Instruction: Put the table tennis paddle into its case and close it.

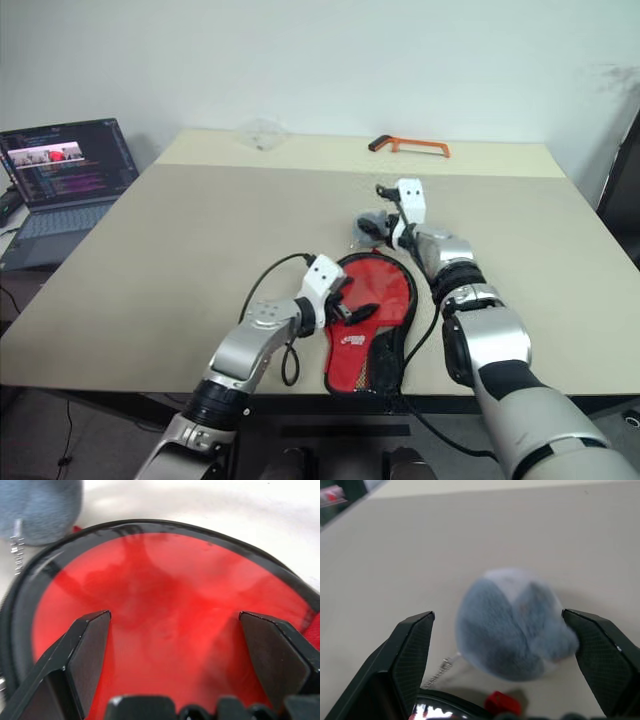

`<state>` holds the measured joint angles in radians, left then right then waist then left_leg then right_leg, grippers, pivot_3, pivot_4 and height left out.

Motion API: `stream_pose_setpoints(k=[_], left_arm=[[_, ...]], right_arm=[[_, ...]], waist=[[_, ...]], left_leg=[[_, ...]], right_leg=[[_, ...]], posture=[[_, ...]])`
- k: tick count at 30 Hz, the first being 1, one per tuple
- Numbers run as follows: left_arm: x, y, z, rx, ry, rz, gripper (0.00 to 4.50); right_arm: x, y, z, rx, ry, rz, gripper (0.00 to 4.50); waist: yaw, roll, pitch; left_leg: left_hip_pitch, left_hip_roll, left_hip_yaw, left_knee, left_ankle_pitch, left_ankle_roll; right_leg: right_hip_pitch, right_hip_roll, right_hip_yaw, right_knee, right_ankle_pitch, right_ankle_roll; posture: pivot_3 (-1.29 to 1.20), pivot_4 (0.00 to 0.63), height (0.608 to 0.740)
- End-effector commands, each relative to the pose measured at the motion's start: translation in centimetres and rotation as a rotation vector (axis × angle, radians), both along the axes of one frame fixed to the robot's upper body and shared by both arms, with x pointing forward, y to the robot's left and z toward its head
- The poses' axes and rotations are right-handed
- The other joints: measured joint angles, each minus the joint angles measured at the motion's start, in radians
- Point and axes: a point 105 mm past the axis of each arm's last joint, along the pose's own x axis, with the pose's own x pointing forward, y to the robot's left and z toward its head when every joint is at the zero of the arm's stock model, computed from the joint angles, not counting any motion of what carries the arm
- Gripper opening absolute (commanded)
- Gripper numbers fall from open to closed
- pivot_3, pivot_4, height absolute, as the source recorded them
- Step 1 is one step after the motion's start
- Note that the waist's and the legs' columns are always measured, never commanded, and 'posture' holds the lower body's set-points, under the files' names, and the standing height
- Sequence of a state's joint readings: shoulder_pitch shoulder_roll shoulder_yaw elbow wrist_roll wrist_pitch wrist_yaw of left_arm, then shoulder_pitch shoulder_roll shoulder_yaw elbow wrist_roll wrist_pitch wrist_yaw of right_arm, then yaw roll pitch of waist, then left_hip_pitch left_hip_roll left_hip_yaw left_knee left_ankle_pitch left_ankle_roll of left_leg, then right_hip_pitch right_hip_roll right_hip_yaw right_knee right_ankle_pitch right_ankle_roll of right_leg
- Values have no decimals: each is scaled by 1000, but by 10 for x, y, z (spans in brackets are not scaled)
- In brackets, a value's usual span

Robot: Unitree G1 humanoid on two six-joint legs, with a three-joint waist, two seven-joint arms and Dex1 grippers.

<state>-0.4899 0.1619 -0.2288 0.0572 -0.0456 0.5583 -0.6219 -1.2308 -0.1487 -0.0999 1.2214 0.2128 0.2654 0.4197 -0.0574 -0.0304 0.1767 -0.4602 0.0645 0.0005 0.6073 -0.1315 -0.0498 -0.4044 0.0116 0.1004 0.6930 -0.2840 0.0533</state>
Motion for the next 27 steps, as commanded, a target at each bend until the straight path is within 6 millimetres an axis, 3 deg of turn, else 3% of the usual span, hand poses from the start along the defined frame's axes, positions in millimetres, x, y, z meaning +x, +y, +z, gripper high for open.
stream_pose_setpoints(k=[1,11,14,23,27], left_arm=[[-5,-10,1,-11,12,-28,4462],[-8,-21,5,-12,4,-50,4462],[-8,-22,5,-15,2,-48,4500],[-9,-22,6,-20,1,-36,4500],[-10,-22,1,-17,18,-31,4500]], right_arm=[[7,1,19,-32,-83,-47,4500],[6,14,7,-75,-70,-84,4500],[7,15,7,-62,-68,-122,3849],[9,14,10,-82,-93,-160,835],[11,11,18,-102,-129,-193,83]], waist=[[0,0,0],[-2,0,0],[-2,0,0],[-2,0,0],[-1,0,0]], left_leg=[[0,0,0,0,0,0],[0,0,0,0,0,0],[0,0,0,0,0,0],[0,0,0,0,0,0],[0,0,0,0,0,0]], right_leg=[[0,0,0,0,0,0],[0,0,0,0,0,0],[0,0,0,0,0,0],[0,0,0,0,0,0],[0,0,0,0,0,0]], posture=[[0,150,740],[0,150,740],[0,150,740],[0,150,740],[0,150,740]])
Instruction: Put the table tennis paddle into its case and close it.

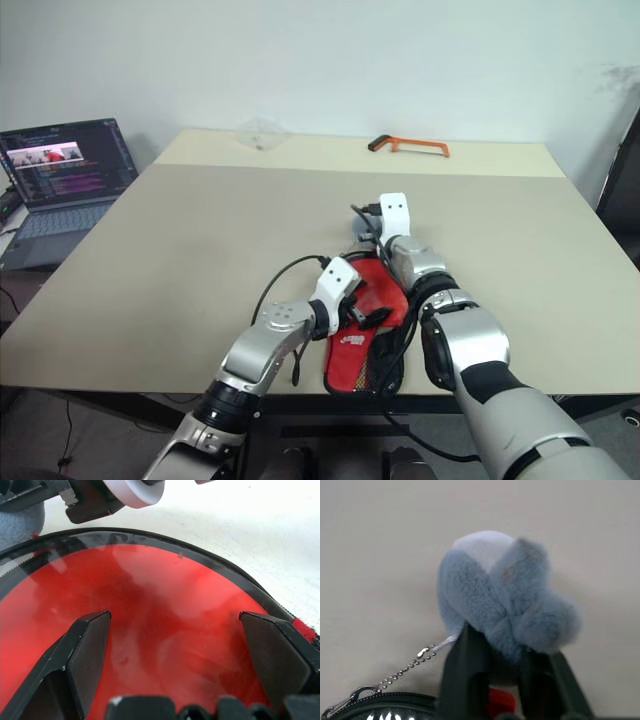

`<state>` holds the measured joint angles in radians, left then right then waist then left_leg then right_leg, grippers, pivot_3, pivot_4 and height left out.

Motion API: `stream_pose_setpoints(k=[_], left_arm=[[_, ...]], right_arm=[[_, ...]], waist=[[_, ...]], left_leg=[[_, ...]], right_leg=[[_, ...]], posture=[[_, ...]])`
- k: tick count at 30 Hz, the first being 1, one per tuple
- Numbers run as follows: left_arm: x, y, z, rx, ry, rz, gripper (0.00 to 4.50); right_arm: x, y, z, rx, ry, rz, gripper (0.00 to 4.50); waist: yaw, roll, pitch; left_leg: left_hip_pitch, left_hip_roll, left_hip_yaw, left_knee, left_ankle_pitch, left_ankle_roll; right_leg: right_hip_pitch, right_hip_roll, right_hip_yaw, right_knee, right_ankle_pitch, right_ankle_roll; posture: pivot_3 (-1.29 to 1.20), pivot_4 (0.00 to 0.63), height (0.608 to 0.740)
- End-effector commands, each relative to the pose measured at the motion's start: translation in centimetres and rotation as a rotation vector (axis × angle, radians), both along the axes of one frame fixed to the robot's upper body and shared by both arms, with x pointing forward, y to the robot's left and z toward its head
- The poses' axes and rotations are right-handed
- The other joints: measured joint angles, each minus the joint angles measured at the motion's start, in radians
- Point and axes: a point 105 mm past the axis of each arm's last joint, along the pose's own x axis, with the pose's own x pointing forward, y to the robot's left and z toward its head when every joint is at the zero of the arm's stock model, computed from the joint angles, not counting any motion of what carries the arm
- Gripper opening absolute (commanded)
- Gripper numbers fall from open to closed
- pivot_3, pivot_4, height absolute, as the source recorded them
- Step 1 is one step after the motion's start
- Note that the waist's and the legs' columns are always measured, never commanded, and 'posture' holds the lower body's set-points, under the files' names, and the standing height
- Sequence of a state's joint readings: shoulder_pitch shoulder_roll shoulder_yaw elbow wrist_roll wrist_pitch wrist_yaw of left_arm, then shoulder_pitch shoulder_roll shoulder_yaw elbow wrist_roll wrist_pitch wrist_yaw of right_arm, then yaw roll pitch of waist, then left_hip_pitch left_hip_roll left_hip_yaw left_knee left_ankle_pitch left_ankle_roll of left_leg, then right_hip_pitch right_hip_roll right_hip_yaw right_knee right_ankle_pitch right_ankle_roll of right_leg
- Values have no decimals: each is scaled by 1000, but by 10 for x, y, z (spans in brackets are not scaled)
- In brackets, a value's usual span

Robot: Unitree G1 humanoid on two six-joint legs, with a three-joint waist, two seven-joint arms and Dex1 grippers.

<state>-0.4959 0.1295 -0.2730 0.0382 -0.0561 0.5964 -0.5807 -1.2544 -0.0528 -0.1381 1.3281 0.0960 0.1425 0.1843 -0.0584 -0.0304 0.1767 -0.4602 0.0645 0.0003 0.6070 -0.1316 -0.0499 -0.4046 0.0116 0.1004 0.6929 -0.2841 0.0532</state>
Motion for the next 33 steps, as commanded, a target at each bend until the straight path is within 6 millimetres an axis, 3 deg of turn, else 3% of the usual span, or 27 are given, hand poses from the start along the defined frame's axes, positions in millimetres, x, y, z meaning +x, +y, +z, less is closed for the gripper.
stream_pose_setpoints(k=[1,10,20,29,33], left_arm=[[-5,-6,-1,-14,9,-16,4500],[-12,-16,-3,-20,18,-42,4500],[-13,-13,-4,-15,18,-30,4500],[-12,-14,-6,-7,23,-32,4500],[-13,-21,-8,-9,31,-59,4500]], right_arm=[[9,-3,36,-7,-117,-32,33],[13,-13,49,-77,-169,-59,25],[17,-34,56,-157,-200,-125,24],[20,-78,60,-270,-229,-200,22],[18,-112,53,-344,-217,-240,22]], waist=[[0,0,0],[2,0,0],[2,0,0],[2,0,0],[4,0,0]], left_leg=[[0,0,0,0,0,0],[0,0,0,0,0,0],[0,0,0,0,0,0],[0,0,0,-1,0,0],[0,-1,0,-1,0,0]], right_leg=[[0,0,0,0,0,0],[0,0,0,-1,0,0],[0,0,0,-1,0,0],[0,0,0,-2,0,0],[0,-1,0,-4,0,0]], posture=[[0,150,740],[0,150,740],[0,150,740],[0,150,740],[0,150,740]])
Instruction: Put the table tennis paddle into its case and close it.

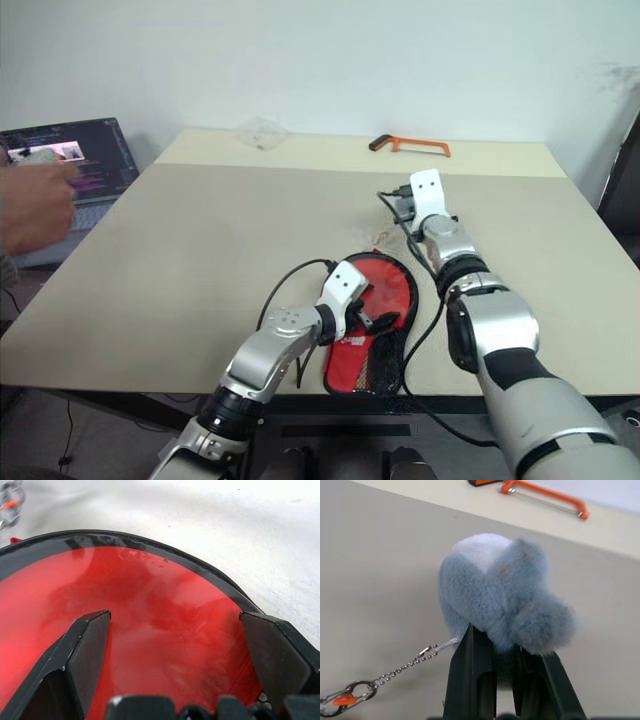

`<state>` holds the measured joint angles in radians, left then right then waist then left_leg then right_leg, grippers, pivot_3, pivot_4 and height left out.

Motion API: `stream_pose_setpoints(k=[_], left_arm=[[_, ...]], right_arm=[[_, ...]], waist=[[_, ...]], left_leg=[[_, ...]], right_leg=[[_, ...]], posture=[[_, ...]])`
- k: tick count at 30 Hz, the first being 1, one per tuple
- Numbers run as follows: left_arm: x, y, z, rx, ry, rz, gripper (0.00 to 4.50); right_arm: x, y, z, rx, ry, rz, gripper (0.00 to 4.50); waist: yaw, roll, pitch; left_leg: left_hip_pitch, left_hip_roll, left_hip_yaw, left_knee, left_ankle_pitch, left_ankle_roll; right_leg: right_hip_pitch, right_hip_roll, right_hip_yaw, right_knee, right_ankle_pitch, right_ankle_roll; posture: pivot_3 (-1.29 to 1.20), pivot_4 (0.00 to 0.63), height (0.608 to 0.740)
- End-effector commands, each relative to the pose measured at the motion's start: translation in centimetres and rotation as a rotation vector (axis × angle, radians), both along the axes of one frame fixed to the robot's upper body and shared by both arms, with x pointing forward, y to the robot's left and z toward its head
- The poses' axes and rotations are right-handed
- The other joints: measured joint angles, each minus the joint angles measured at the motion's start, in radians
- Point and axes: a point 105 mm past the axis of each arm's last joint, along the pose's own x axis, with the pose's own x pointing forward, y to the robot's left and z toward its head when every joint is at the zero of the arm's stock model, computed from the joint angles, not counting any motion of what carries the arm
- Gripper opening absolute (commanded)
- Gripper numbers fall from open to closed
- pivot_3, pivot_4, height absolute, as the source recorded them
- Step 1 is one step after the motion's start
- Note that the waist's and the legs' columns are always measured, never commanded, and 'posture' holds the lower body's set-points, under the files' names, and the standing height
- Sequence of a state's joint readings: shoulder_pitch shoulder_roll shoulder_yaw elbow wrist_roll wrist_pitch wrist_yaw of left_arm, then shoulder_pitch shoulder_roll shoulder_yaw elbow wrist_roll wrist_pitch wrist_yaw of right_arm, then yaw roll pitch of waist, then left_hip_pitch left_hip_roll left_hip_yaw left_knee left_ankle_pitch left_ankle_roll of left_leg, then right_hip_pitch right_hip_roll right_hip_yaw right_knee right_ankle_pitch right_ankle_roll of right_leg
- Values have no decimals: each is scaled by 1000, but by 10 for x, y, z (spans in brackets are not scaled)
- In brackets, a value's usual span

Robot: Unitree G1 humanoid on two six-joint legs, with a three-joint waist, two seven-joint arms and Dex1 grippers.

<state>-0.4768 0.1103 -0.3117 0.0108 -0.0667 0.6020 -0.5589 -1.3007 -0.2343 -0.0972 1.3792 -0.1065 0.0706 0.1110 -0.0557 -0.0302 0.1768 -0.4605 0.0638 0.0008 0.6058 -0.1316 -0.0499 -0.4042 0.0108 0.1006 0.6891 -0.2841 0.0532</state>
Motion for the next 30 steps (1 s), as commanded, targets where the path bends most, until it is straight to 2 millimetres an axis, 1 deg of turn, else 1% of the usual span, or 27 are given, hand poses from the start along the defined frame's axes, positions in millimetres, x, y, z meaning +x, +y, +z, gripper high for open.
stream_pose_setpoints(k=[1,2,7,11,14,16,18,20,21,24,27,30], left_arm=[[-4,-9,-7,6,28,-39,4500],[-4,-11,-7,8,28,-45,4500],[0,-14,-5,9,22,-57,4500],[4,-15,-5,14,19,-63,4500],[7,-16,-5,17,16,-69,4500],[8,-16,-5,19,14,-72,4500],[10,-16,-5,24,12,-79,4500],[11,-17,-5,26,11,-83,4500],[11,-17,-5,26,11,-84,4500],[13,-17,-5,29,11,-89,4500],[14,-17,-6,31,12,-92,4500],[15,-18,-6,31,12,-94,4500]], right_arm=[[1,-33,20,-48,-78,-52,22],[0,-40,21,-55,-80,-58,22],[-3,-58,20,-114,-69,-33,22],[-10,-68,8,-165,-19,49,22],[-19,-69,-1,-193,27,142,22],[-31,-67,-7,-227,60,238,21],[-51,-64,-9,-278,94,345,20],[-70,-62,-9,-316,124,423,18],[-76,-61,-9,-326,134,441,16],[-104,-64,-4,-383,174,541,15],[-123,-64,-4,-417,212,611,13],[-133,-62,-7,-432,245,652,13]], waist=[[2,0,0],[3,0,0],[3,1,1],[7,1,1],[8,2,0],[9,2,0],[13,3,0],[14,6,-1],[14,6,-1],[14,8,-1],[15,8,-1],[15,8,-1]], left_leg=[[0,0,0,0,0,0],[0,-1,0,0,0,0],[0,-1,1,0,0,0],[0,-2,1,0,0,0],[-1,-1,1,0,0,0],[-1,-1,1,0,0,0],[-1,-1,0,0,0,0],[-1,-1,1,-1,0,0],[-2,-1,1,-1,0,0],[-1,-1,0,-1,0,0],[-1,-1,1,-1,0,0],[-1,-1,1,0,0,0]], right_leg=[[0,0,0,0,0,0],[0,0,0,-1,0,0],[0,-1,1,-1,1,1],[1,-1,1,-2,1,2],[2,-1,1,-5,2,3],[3,-1,1,-7,2,4],[3,-1,0,-8,2,4],[2,-1,1,-8,2,4],[2,-1,1,-8,2,4],[2,-1,1,-8,0,7],[2,-1,1,-8,-1,8],[3,-1,1,-8,-1,8]], posture=[[0,150,740],[0,150,740],[0,150,740],[0,150,740],[0,150,740],[0,150,740],[0,150,740],[0,150,740],[0,150,740],[0,150,740],[0,150,740],[0,150,740]])
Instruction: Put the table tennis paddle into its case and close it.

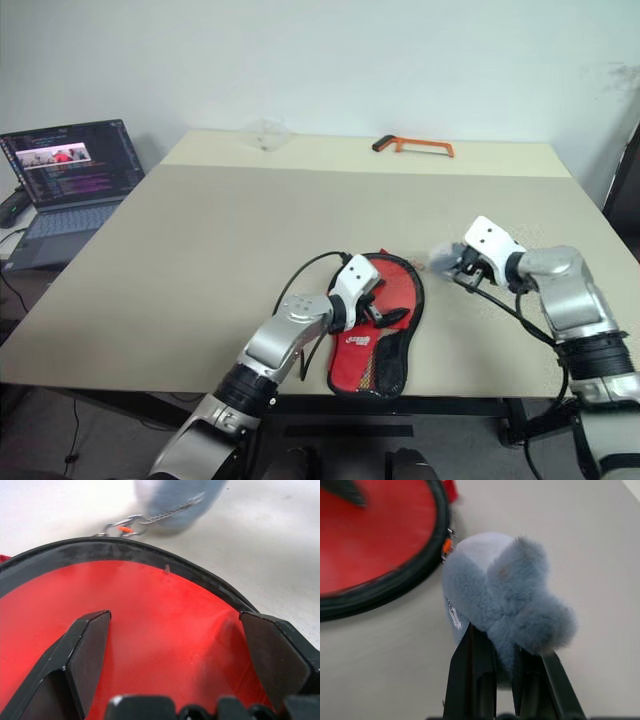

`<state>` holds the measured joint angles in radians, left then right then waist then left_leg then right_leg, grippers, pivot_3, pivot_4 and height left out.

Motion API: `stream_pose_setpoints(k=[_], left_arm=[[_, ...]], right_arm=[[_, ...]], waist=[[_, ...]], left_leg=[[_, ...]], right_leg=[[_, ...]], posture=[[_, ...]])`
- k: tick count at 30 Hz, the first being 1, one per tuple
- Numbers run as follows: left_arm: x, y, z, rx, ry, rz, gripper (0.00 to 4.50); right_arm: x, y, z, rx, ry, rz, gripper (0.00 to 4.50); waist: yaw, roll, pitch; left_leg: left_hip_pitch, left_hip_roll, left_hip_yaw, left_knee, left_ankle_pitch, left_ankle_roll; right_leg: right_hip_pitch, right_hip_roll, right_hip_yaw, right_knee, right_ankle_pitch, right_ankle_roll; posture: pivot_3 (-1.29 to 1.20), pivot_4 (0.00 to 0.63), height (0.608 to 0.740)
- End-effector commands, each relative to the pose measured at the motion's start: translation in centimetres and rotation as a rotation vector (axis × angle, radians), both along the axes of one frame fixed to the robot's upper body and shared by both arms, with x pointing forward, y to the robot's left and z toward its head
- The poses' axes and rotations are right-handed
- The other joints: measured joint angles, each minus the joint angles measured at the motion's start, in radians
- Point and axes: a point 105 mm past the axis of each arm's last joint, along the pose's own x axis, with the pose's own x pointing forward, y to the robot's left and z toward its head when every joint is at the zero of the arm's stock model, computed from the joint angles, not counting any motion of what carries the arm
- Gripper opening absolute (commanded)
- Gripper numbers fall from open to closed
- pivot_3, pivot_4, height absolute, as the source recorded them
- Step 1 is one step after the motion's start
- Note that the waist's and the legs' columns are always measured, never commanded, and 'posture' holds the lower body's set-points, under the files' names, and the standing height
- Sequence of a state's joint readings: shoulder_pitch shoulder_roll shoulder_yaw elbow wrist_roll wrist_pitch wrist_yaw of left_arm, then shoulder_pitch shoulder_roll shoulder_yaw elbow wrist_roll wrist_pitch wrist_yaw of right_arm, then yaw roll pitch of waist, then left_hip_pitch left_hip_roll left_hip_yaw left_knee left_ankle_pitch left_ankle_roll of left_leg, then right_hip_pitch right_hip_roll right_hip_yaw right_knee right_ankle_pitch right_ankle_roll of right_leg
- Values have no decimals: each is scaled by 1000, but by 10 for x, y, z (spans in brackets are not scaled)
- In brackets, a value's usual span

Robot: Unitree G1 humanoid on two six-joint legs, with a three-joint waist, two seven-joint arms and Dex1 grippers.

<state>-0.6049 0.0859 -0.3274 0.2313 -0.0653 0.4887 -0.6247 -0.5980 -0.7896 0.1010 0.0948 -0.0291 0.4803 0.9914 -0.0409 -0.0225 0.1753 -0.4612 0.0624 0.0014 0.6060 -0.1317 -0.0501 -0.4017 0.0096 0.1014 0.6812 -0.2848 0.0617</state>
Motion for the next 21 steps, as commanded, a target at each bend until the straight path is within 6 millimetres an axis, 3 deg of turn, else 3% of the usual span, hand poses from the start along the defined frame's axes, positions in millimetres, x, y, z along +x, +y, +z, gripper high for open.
stream_pose_setpoints(k=[1,12,21], left_arm=[[1,-2,-5,15,19,-4,4500],[25,13,-11,27,47,106,4500],[24,14,-15,55,41,102,4500]], right_arm=[[-13,6,7,-16,18,67,13],[-63,12,-25,-72,248,265,12],[-108,27,-25,29,379,457,7]], waist=[[0,0,0],[9,0,0],[9,0,0]], left_leg=[[0,0,0,0,0,0],[0,0,0,0,0,0],[4,0,-1,-1,0,0]], right_leg=[[0,0,0,0,0,0],[0,0,-1,0,0,0],[4,0,-2,-1,-1,-1]], posture=[[0,150,740],[0,150,740],[0,150,740]])
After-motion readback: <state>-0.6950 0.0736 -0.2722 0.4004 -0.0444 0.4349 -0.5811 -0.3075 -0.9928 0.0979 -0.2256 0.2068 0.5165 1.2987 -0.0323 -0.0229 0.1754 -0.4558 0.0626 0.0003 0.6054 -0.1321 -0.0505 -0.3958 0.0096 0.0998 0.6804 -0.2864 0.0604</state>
